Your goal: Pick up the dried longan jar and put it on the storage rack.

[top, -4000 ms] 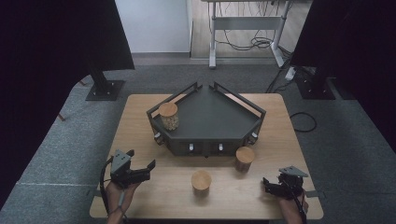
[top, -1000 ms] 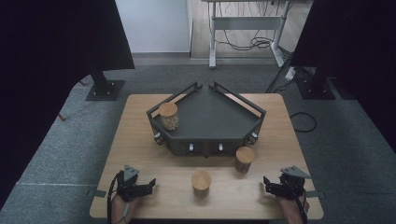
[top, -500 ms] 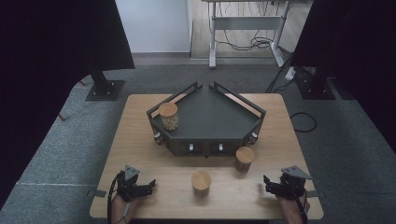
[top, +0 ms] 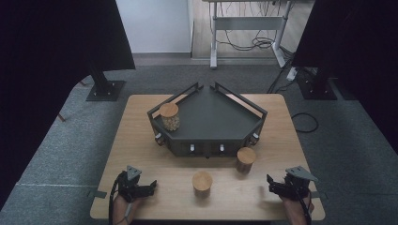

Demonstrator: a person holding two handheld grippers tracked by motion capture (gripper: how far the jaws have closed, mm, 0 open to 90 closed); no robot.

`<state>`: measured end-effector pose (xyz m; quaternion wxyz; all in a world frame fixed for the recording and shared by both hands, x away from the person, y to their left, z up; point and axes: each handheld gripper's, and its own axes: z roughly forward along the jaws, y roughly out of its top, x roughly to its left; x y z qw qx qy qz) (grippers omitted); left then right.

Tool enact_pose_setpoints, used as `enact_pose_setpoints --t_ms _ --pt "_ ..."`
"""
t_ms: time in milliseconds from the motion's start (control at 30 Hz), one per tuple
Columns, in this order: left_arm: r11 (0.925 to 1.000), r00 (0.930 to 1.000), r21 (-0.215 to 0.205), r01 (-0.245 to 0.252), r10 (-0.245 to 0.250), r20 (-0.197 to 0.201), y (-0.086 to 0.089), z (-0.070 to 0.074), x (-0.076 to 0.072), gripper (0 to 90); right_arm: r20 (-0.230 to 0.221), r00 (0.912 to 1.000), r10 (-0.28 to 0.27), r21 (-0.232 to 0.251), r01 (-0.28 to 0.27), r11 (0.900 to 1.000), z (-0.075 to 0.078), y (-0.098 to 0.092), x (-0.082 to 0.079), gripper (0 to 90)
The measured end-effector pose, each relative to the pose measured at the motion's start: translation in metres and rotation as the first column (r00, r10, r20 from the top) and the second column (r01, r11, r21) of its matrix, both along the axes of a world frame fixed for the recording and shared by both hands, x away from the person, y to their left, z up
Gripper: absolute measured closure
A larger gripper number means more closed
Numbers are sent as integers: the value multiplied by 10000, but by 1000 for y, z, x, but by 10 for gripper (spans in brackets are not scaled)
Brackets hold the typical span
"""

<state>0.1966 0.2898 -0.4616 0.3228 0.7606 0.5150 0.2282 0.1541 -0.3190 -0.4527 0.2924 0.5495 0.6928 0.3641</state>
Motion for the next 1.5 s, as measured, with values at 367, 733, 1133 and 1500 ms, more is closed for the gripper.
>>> enact_pose_setpoints --t_ms 367,733,1133,1500 --pt "10000 10000 12 -23 23 -11 0 0 0 19 459 9989 108 68 -112 9999 12 0 -9 32" --pt "10000 10000 11 -23 23 -10 0 0 0 19 843 9962 223 -16 -222 9998 24 2 -16 29" --pt "10000 10000 3 -71 71 -2 -1 0 -1 24 1118 9934 259 61 -267 9996 34 2 -21 30" --pt "10000 10000 4 -70 70 -5 -1 0 0 24 1433 9888 407 112 -427 9990 43 5 -26 31"
